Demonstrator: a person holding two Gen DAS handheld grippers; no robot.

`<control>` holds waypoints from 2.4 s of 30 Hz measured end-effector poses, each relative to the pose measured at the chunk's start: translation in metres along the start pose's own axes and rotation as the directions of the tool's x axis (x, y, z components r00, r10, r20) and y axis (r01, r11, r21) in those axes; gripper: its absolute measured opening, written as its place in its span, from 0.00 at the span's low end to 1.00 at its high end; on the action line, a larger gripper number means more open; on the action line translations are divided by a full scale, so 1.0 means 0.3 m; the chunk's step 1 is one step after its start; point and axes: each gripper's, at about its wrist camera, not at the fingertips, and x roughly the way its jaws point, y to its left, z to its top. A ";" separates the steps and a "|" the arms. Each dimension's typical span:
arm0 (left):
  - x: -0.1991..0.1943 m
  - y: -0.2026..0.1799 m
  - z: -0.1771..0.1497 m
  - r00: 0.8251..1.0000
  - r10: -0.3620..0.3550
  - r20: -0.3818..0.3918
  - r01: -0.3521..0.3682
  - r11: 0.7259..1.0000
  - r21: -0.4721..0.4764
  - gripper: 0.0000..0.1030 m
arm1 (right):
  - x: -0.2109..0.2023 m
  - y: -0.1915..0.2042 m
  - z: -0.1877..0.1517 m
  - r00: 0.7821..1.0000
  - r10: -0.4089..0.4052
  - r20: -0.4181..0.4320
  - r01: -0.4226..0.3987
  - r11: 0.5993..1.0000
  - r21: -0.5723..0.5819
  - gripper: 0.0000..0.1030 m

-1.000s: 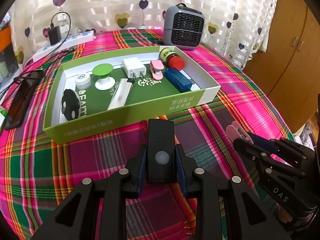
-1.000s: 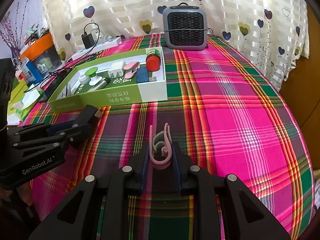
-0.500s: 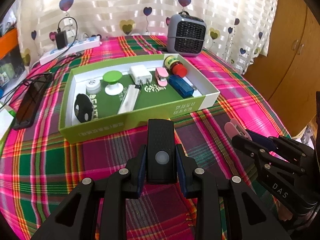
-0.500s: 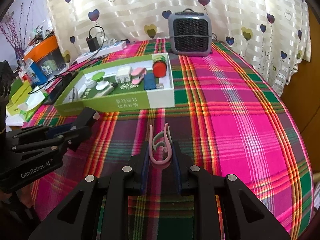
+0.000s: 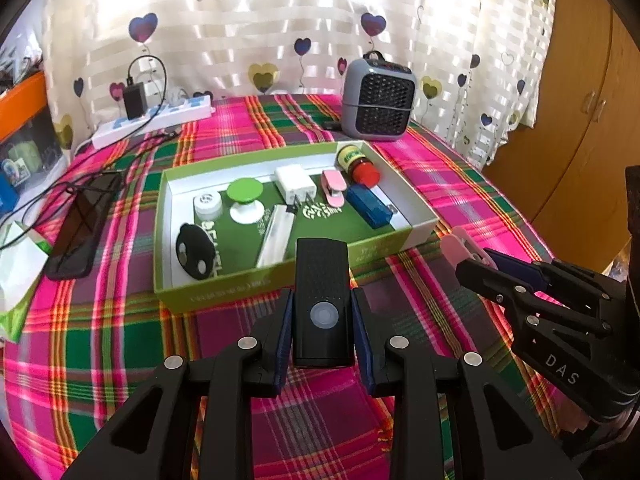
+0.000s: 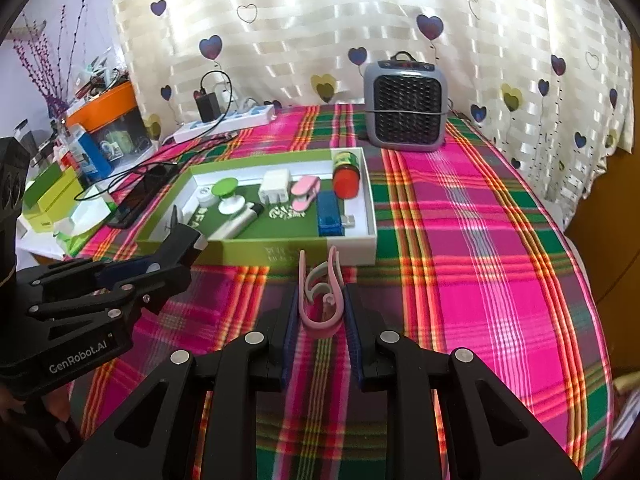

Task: Organize rigid objects
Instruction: 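Carry the black remote with left tool while right tool carries pink hook to box, then lower the black remote into box with left tool while right tool lowers pink hook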

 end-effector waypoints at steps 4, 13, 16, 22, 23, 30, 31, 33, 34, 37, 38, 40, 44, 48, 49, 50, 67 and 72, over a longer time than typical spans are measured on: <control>-0.006 0.013 0.024 1.000 0.006 0.010 -0.006 1.000 -0.006 0.26 | 0.003 0.003 0.035 1.000 0.005 0.011 -0.005 1.000 -0.009 0.22; 0.003 0.042 0.084 1.000 0.016 0.023 -0.016 1.000 -0.011 0.26 | 0.022 0.001 0.112 0.999 0.028 0.017 -0.027 0.999 -0.026 0.22; 0.013 0.052 0.101 1.000 0.016 0.024 -0.016 1.000 -0.014 0.26 | 0.040 -0.003 0.133 0.999 0.031 0.012 -0.030 0.999 -0.028 0.22; 0.045 0.081 0.129 0.999 0.026 0.021 -0.026 0.999 -0.024 0.26 | 0.088 -0.006 0.173 0.999 0.035 0.000 -0.035 0.999 -0.027 0.22; 0.049 0.087 0.132 0.999 0.027 0.021 -0.026 0.999 -0.027 0.26 | 0.092 -0.009 0.180 0.999 0.034 0.000 -0.034 0.999 -0.026 0.22; 0.084 0.128 0.155 0.999 0.037 0.014 -0.037 0.998 -0.048 0.26 | 0.145 -0.012 0.233 0.999 0.037 -0.004 -0.037 0.999 -0.035 0.22; 0.089 0.132 0.157 0.999 0.038 0.012 -0.038 0.998 -0.051 0.26 | 0.154 -0.012 0.241 0.999 0.038 -0.005 -0.039 0.999 -0.037 0.22; 0.096 0.137 0.160 0.999 0.039 0.010 -0.038 0.998 -0.054 0.26 | 0.173 -0.013 0.252 0.999 0.043 -0.012 -0.044 0.998 -0.034 0.22; 0.102 0.141 0.162 0.999 0.039 0.008 -0.038 0.998 -0.056 0.26 | 0.181 -0.013 0.257 0.999 0.046 -0.015 -0.046 0.998 -0.033 0.22; 0.118 0.147 0.165 0.999 0.038 0.000 -0.038 0.997 -0.062 0.26 | 0.208 -0.009 0.269 0.999 0.046 -0.026 -0.047 0.998 -0.037 0.22; 0.122 0.150 0.166 0.999 0.037 -0.001 -0.037 0.997 -0.064 0.26 | 0.216 -0.008 0.271 0.998 0.047 -0.030 -0.048 0.998 -0.038 0.22; 0.128 0.153 0.167 0.999 0.036 -0.002 -0.036 0.997 -0.066 0.26 | 0.234 -0.005 0.276 0.998 0.051 -0.040 -0.052 0.998 -0.037 0.22; 0.145 0.162 0.167 0.999 0.036 -0.009 -0.037 0.997 -0.073 0.26 | 0.266 -0.002 0.289 0.997 0.052 -0.050 -0.055 0.998 -0.041 0.22; 0.152 0.171 0.166 0.999 0.039 -0.008 -0.040 0.996 -0.081 0.26 | 0.296 0.008 0.303 0.996 0.063 -0.059 -0.065 0.997 -0.046 0.22; 0.155 0.173 0.167 0.999 0.040 -0.009 -0.040 0.996 -0.081 0.26 | 0.302 0.011 0.304 0.996 0.067 -0.061 -0.070 0.996 -0.048 0.22; 0.157 0.175 0.166 0.999 0.041 -0.012 -0.042 0.996 -0.081 0.26 | 0.311 0.016 0.307 0.995 0.072 -0.064 -0.075 0.996 -0.050 0.22; 0.208 0.183 0.150 0.998 0.041 -0.045 -0.044 0.995 -0.085 0.26 | 0.432 0.091 0.323 0.982 0.136 -0.128 -0.147 0.986 -0.081 0.22; 0.223 0.180 0.146 0.998 0.036 -0.057 -0.041 0.996 -0.081 0.26 | 0.450 0.091 0.320 0.981 0.136 -0.138 -0.148 0.986 -0.079 0.22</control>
